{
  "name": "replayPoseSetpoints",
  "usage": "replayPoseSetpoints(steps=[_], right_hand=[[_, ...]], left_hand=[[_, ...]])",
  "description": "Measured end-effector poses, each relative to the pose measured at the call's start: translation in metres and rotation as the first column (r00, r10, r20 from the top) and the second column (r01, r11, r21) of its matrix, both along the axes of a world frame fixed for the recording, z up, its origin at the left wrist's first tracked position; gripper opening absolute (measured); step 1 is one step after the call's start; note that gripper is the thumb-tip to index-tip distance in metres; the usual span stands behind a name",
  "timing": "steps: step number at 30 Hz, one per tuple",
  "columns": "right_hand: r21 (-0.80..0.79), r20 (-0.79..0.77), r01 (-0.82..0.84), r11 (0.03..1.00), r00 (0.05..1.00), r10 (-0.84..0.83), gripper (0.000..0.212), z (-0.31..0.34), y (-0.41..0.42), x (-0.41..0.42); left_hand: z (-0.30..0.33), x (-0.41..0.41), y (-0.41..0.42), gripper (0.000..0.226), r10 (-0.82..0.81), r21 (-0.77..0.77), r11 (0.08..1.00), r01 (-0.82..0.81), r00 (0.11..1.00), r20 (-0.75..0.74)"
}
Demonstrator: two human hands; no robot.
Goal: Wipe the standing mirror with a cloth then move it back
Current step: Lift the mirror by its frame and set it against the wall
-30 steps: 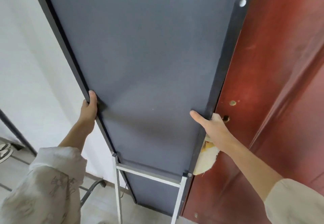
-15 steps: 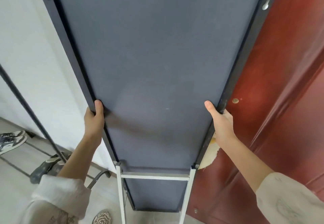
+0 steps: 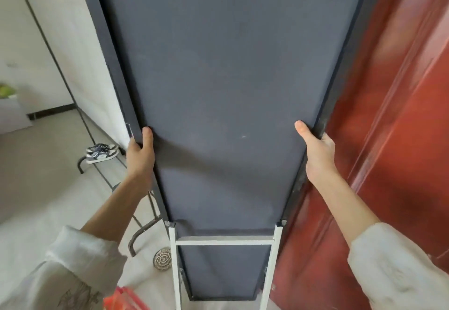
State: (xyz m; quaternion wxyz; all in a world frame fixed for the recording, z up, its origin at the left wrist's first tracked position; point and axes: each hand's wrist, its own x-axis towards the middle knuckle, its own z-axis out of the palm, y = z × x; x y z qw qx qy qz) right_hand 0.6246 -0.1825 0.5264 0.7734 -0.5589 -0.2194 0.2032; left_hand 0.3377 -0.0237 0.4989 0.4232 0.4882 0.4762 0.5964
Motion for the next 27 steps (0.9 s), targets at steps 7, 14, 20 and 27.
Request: replayPoseSetpoints(steps=[7, 14, 20, 27], right_hand=[[0.036, 0.109, -0.113, 0.993, 0.988, 0.109, 0.016, 0.041, -0.052, -0.035], [0.069, 0.132, -0.231, 0.971, 0.966, 0.221, 0.024, 0.064, -0.076, -0.121], [0.024, 0.132, -0.44, 0.898, 0.892, 0.433, 0.032, 0.068, -0.084, -0.235], [0.006, 0.079, -0.632, 0.775, 0.773, 0.63, 0.035, 0.061, -0.1, -0.388]], left_hand=[[0.042, -0.054, -0.105, 0.05, 0.15, -0.018, 0.989, -0.149, 0.988, 0.048], [0.056, -0.154, -0.184, 0.026, 0.308, -0.021, 0.951, -0.307, 0.949, 0.073], [0.061, -0.278, -0.252, 0.039, 0.519, -0.044, 0.854, -0.519, 0.854, 0.012], [0.073, -0.418, -0.341, 0.054, 0.741, 0.006, 0.671, -0.742, 0.67, -0.036]])
